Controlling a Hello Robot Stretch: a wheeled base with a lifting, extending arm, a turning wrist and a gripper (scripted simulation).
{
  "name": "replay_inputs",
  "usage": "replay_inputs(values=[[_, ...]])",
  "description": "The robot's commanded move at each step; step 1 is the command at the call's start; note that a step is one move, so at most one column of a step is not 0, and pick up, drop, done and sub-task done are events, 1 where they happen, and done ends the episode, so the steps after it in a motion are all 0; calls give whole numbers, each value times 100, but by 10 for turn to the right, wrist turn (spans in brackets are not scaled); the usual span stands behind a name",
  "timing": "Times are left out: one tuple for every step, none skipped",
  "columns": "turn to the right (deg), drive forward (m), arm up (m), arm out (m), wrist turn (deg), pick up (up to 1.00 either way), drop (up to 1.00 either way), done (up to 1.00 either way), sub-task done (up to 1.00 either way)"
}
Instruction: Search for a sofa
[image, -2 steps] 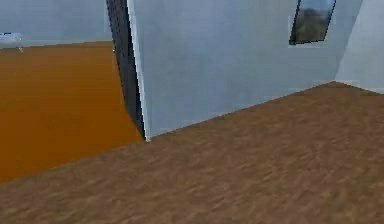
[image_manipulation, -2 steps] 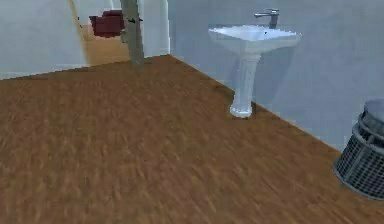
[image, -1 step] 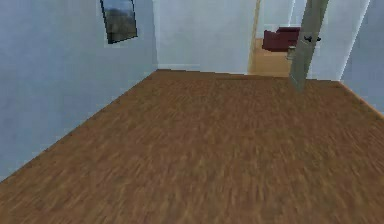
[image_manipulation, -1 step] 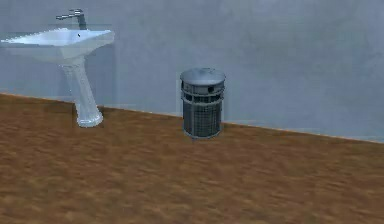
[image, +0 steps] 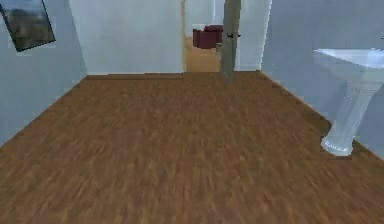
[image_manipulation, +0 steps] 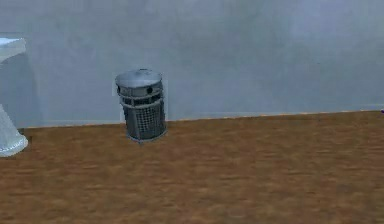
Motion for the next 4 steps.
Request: replay_inputs(values=[[0,100,0,0,0,0,0,0,0],[0,100,0,0,0,0,0,0,0],[0,100,0,0,0,0,0,0,0],[0,100,0,0,0,0,0,0,0]])
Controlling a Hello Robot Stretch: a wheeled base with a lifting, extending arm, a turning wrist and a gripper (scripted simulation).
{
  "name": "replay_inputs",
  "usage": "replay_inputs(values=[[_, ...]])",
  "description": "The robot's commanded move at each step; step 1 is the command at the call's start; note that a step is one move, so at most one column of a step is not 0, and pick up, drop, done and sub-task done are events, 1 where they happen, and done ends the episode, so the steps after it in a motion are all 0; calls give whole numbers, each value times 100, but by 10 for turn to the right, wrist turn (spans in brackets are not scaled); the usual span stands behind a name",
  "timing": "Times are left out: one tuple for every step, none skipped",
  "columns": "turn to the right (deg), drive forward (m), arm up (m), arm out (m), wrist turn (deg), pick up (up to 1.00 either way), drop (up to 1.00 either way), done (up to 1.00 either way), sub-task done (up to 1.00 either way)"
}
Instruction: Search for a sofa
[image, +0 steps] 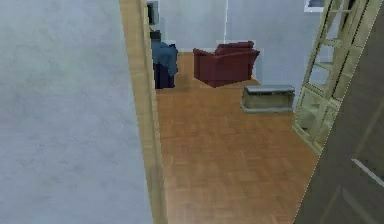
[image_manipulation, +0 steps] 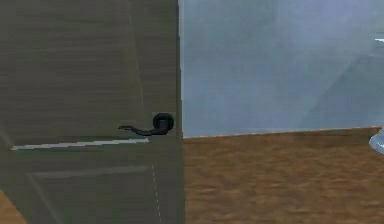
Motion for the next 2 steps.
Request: replay_inputs(values=[[0,65,0,0,0,0,0,0,0],[270,0,0,0,0,0,0,0,0]])
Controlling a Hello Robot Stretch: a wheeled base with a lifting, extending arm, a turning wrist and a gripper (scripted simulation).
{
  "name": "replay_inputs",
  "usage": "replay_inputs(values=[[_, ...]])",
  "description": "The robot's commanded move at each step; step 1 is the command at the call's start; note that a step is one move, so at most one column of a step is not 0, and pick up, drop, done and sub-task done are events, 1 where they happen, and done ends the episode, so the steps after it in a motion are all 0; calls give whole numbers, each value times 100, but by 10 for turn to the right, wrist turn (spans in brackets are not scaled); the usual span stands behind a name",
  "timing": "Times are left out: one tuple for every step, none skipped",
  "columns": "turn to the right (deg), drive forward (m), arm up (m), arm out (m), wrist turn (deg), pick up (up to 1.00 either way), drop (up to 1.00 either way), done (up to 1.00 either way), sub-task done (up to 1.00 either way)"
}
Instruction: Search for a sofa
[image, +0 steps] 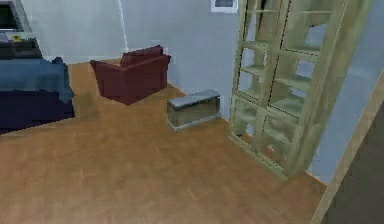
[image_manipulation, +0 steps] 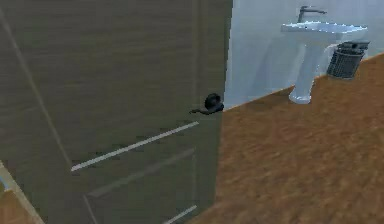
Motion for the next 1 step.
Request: replay_inputs(values=[[0,55,0,0,0,0,0,0,0]])
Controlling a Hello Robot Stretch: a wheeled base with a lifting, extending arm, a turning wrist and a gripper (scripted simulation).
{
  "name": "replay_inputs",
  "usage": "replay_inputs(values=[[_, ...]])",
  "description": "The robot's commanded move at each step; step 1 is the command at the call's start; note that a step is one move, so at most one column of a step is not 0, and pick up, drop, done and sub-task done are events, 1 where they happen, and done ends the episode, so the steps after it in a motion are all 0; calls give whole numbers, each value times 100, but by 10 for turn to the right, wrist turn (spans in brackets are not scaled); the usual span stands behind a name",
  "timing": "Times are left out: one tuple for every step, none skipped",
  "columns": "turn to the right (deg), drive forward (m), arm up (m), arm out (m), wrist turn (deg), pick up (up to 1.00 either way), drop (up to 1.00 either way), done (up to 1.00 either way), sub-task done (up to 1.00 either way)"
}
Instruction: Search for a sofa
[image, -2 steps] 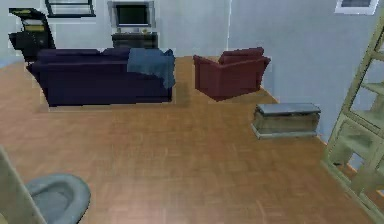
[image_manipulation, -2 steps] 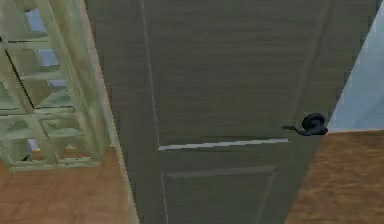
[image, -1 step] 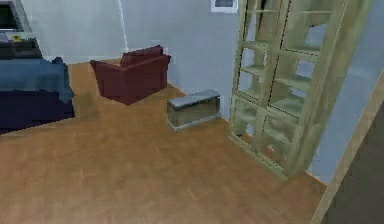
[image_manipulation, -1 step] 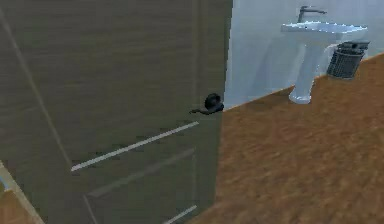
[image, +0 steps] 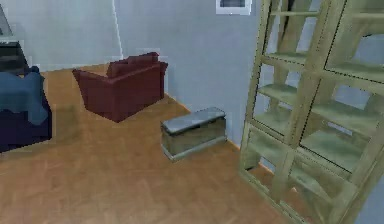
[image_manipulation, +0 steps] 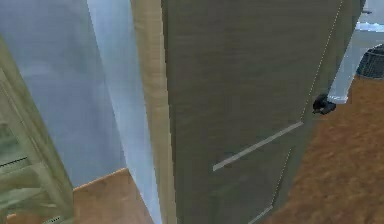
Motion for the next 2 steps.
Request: replay_inputs(values=[[-390,0,0,0,0,0,0,0,0],[0,100,0,0,0,0,0,0,0]])
